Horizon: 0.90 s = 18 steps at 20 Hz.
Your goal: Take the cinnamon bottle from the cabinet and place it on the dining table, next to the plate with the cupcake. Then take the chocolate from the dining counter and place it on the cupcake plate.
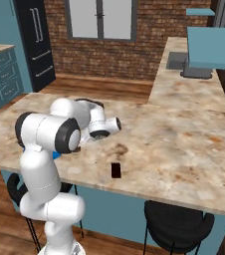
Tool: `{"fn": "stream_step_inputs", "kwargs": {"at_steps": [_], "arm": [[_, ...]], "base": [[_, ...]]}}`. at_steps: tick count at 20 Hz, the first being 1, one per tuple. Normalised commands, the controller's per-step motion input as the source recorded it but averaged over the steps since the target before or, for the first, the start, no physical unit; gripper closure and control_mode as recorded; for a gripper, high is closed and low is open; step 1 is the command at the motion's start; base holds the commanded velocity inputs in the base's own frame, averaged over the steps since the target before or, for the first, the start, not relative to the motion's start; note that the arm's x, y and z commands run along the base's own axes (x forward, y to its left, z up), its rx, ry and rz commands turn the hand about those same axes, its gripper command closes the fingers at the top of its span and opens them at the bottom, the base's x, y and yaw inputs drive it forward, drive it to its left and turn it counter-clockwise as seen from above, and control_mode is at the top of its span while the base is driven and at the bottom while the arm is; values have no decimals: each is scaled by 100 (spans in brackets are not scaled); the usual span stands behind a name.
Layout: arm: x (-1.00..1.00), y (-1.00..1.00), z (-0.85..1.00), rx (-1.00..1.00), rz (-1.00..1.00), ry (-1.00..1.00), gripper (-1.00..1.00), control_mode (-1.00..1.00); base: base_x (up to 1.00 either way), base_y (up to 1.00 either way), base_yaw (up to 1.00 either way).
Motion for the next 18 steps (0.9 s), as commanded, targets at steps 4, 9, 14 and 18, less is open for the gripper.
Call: {"fn": "stream_step_inputs", "kwargs": {"at_steps": [4,9,14,18], "arm": [[-7,-3,54,8,0,1,-100,-100],[-34,-8,82,0,-19,2,-100,-100],[-53,-28,71,-3,-35,14,-100,-100],[-57,-63,34,-10,-39,25,-100,-100]], "base": [[0,0,0],[0,0,0],[0,0,0],[0,0,0]]}}
